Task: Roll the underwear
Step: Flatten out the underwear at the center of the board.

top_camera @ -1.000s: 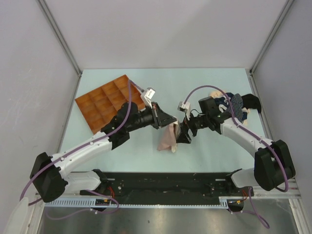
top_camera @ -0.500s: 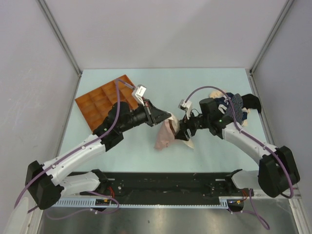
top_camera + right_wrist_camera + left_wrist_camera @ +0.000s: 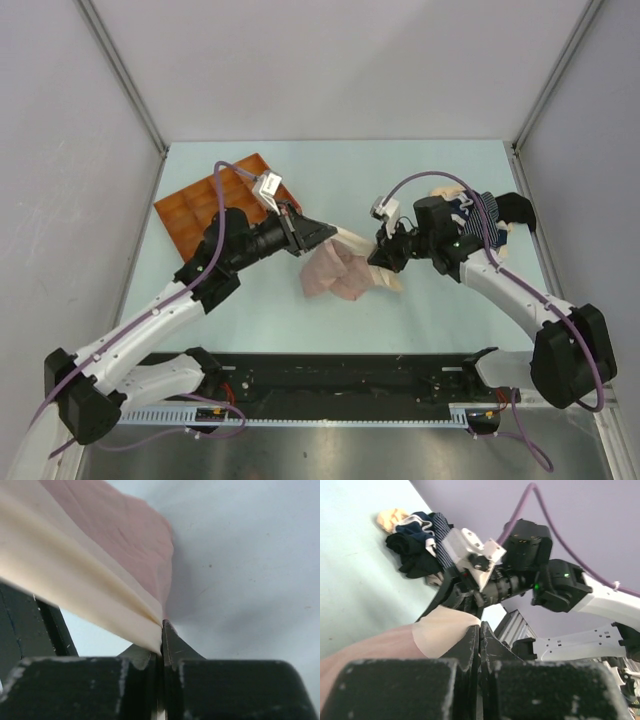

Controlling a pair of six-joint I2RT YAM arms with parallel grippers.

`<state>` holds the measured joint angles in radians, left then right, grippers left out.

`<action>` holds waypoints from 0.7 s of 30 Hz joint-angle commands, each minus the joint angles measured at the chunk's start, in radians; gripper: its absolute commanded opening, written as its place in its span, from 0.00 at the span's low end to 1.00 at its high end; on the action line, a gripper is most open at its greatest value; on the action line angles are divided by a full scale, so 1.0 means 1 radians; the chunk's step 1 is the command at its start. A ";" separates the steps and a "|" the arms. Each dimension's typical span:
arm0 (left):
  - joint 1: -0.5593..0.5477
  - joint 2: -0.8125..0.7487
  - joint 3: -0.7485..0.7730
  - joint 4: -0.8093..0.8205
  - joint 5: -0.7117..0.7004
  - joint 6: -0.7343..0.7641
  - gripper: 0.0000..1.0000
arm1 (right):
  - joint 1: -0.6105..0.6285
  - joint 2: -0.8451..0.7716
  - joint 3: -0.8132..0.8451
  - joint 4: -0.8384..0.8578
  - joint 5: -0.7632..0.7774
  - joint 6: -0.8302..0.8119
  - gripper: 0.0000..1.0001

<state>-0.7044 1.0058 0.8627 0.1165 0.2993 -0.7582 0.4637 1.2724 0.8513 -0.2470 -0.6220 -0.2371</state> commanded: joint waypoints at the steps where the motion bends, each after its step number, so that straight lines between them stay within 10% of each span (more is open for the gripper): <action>1: 0.049 -0.039 0.019 -0.035 0.043 0.043 0.00 | 0.001 -0.014 0.142 -0.110 0.022 -0.119 0.00; 11: 0.089 -0.085 0.160 -0.313 0.112 0.180 0.00 | 0.047 -0.113 0.388 -0.554 -0.036 -0.444 0.00; 21: 0.086 -0.397 -0.057 -0.460 0.261 0.025 0.00 | 0.297 -0.218 0.390 -0.936 -0.051 -0.599 0.00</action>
<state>-0.6212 0.7155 0.8612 -0.2302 0.4664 -0.6518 0.7246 1.0981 1.2144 -1.0084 -0.6430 -0.7830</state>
